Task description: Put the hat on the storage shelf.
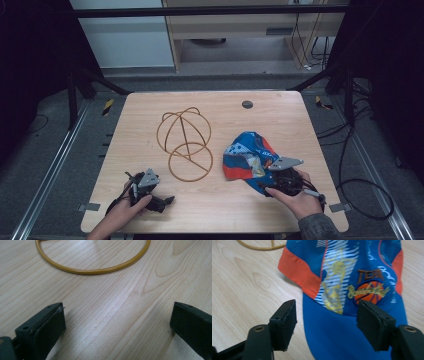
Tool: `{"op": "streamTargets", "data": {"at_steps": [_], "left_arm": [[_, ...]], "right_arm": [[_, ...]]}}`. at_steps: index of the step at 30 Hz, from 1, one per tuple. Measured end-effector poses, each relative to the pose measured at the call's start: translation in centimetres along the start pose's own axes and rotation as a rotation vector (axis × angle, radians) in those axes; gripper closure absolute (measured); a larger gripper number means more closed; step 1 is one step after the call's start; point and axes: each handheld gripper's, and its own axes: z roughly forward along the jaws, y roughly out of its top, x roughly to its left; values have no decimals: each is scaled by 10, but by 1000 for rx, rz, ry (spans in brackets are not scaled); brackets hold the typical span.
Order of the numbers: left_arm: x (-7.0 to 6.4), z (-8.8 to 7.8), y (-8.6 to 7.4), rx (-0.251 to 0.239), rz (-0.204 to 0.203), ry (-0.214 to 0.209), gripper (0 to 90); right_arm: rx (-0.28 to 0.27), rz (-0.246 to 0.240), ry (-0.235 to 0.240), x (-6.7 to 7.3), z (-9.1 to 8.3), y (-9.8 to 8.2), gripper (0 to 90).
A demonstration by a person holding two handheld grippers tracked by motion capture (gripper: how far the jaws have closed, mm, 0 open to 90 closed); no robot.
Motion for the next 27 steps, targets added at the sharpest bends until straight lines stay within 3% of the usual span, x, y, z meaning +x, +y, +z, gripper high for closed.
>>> {"op": "streamTargets", "data": {"at_steps": [6, 18, 27], "left_arm": [[0, 0, 0, -2, -2, 0, 0], [0, 0, 0, -1, 0, -1, 0], [0, 0, 0, -1, 0, 0, 0]], "right_arm": [[47, 9, -14, -10, 0, 6, 353], [87, -1, -37, -23, 1, 25, 261], [125, -26, -20, -27, 0, 43, 301]]}}
